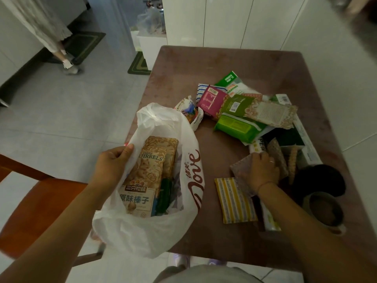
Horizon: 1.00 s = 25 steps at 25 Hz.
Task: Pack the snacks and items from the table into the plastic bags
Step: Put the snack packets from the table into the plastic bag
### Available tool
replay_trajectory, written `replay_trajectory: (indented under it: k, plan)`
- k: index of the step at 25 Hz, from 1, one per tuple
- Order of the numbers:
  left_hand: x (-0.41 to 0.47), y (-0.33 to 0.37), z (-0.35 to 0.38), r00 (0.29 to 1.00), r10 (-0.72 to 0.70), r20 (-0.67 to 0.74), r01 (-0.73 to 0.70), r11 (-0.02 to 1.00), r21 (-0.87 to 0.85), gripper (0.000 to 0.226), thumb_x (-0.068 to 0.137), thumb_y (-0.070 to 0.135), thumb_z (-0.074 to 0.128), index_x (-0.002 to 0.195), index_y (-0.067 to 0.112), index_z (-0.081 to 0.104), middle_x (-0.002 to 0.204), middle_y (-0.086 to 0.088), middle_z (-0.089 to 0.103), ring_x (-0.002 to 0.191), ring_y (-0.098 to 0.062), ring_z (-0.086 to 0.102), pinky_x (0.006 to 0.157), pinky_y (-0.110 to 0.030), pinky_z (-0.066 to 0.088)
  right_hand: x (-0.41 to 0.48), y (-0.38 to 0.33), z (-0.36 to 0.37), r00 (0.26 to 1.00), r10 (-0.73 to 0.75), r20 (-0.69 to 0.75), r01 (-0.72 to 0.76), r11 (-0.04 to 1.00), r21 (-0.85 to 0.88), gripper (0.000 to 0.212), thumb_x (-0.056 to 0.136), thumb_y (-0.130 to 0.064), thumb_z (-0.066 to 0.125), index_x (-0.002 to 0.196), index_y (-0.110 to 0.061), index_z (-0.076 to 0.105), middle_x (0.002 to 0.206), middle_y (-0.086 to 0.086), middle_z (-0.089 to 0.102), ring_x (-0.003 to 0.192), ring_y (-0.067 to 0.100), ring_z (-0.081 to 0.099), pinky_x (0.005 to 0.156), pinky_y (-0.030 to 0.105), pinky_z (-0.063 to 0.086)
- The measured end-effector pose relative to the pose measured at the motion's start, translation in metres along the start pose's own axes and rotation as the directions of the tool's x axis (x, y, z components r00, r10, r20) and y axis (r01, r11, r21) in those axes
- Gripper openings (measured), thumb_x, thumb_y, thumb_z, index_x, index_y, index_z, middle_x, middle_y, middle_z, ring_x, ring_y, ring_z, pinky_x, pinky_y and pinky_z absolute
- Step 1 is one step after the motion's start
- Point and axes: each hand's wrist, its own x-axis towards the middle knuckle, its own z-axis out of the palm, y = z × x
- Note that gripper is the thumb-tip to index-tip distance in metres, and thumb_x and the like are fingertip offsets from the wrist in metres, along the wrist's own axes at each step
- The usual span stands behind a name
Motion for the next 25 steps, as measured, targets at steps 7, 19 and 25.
replay_trajectory:
  k: [7,19,25]
  plan:
    - [-0.007,0.006,0.002,1.000,-0.004,0.014,0.004,1.000,-0.013,0.038,0.094,0.043,0.046,0.101,0.013,0.069,0.087,-0.011,0.068,0.076,-0.028,0.063,0.054,-0.028,0.048,-0.009,0.006,0.010,1.000,-0.005,0.028,-0.011,0.841,0.541,0.051,0.077,-0.017,0.074,0.119,-0.001,0.050,0.114,0.013,0.059,0.107,0.030,0.057,0.082,0.035,0.046]
    - [-0.008,0.007,-0.003,0.999,0.036,-0.040,-0.037,0.999,-0.026,0.027,0.095,0.038,0.047,0.092,0.019,0.066,0.076,0.000,0.066,0.069,-0.020,0.061,0.056,-0.025,0.045,-0.058,-0.013,0.046,0.961,-0.097,0.260,-0.127,0.677,0.725,0.037,0.078,-0.026,0.073,0.106,-0.013,0.053,0.106,0.007,0.057,0.106,0.028,0.058,0.085,0.033,0.048]
    - [0.004,0.018,-0.016,0.994,0.022,-0.110,-0.031,0.996,-0.080,0.031,0.094,0.039,0.048,0.103,0.018,0.069,0.093,-0.006,0.069,0.079,-0.027,0.066,0.069,-0.034,0.054,-0.040,-0.054,-0.061,0.986,-0.031,-0.165,0.167,0.277,0.946,0.035,0.084,-0.021,0.066,0.108,-0.016,0.042,0.102,-0.003,0.052,0.090,0.010,0.054,0.074,0.028,0.047]
